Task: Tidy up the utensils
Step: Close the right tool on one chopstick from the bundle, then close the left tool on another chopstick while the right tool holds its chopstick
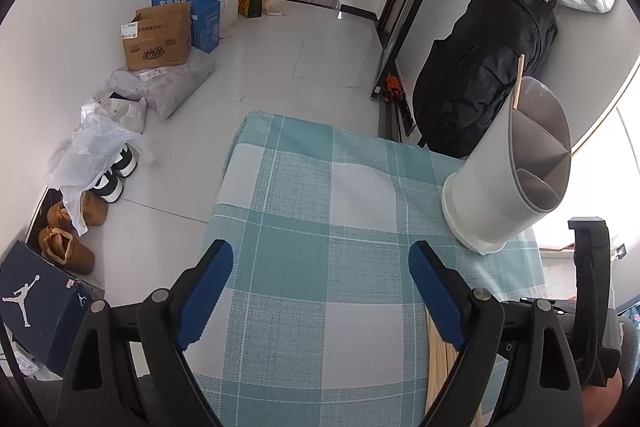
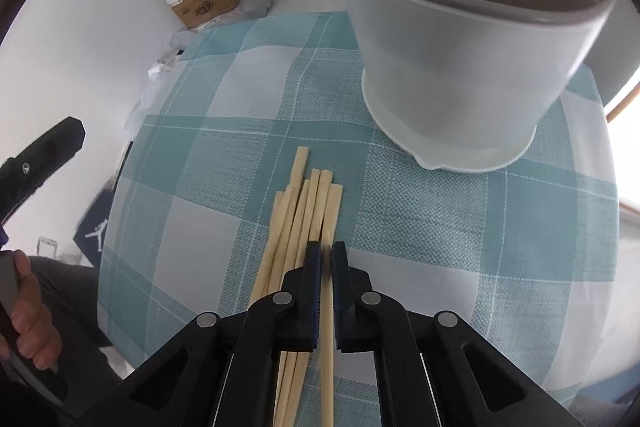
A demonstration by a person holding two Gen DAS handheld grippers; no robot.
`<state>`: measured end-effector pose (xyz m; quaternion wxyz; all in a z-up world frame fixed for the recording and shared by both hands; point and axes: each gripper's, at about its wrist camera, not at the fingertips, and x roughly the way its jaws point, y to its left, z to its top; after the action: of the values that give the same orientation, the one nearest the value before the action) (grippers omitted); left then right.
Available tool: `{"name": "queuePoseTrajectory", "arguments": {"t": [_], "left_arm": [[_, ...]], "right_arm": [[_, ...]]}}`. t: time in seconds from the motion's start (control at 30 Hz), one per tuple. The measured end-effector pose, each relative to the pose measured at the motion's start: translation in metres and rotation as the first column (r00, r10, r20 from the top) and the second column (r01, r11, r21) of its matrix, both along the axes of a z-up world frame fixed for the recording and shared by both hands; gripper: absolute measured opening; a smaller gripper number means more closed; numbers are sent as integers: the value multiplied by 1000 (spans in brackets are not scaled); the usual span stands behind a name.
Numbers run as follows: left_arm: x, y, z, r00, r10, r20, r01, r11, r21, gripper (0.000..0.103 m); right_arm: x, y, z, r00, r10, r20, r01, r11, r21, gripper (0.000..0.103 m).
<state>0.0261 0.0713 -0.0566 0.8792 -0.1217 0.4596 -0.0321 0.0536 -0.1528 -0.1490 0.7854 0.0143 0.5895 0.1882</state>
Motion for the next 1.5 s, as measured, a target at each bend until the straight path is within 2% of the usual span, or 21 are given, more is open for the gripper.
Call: {"name": "queuePoseTrajectory", "arguments": {"t": [0.2, 0.37, 0.5, 0.57, 0.67, 0.83, 0.87, 0.9, 0.93, 1.0, 1.03, 1.07, 1.1, 1.13, 1.27, 1.5], "left_arm": [[1, -7, -5, 1000, -21, -20, 21, 1000, 23, 87], [2, -24, -13, 992, -101, -73, 104, 994, 39, 87], [0, -41, -24, 971, -186, -148, 191, 981, 20, 87], [-2, -53, -30, 953, -230, -196, 239, 971, 23, 86], [-6, -65, -35, 933, -277, -228, 284, 959, 0, 86], [-13, -81, -41, 911, -319, -262, 324, 946, -24, 86], [-13, -83, -42, 908, -323, -268, 329, 944, -24, 83], [-14, -86, -45, 901, -330, -280, 336, 942, -29, 66], [-14, -90, -49, 887, -343, -310, 350, 936, -34, 56], [-17, -93, -47, 892, -336, -302, 352, 936, -3, 44], [-18, -95, -48, 886, -348, -307, 360, 933, -19, 38], [-18, -95, -48, 890, -339, -306, 353, 936, -12, 32], [-18, -93, -47, 895, -329, -302, 341, 940, -14, 20], [-18, -92, -48, 893, -329, -306, 337, 941, -30, 15], [-17, -92, -49, 896, -330, -297, 331, 942, -50, 3], [-3, -89, -45, 912, -292, -289, 292, 955, -44, 2]], "right_arm": [[-4, -19, 17, 998, -48, 39, 45, 996, 81, 4], [-4, -36, 34, 991, -110, 78, 96, 981, 169, 4], [-6, -52, 49, 977, -178, 116, 143, 955, 260, 4], [-8, -62, 56, 968, -217, 127, 169, 935, 313, 4], [-12, -79, 66, 949, -271, 158, 199, 909, 366, 4], [-17, -107, 72, 927, -343, 151, 245, 860, 447, 4], [-19, -113, 73, 925, -350, 148, 250, 853, 458, 4], [-19, -116, 71, 921, -361, 144, 258, 845, 468, 4], [-19, -119, 71, 919, -366, 142, 261, 839, 477, 4], [-21, -128, 71, 916, -376, 138, 264, 826, 498, 4], [-22, -131, 72, 915, -379, 135, 266, 822, 504, 4], [-22, -129, 70, 914, -382, 134, 267, 819, 507, 4], [-23, -133, 71, 912, -387, 137, 270, 817, 510, 4], [-23, -131, 67, 911, -389, 139, 270, 816, 511, 4], [-27, -136, 68, 908, -394, 141, 273, 814, 513, 4], [-32, -138, 73, 908, -387, 164, 251, 813, 525, 4]]}}
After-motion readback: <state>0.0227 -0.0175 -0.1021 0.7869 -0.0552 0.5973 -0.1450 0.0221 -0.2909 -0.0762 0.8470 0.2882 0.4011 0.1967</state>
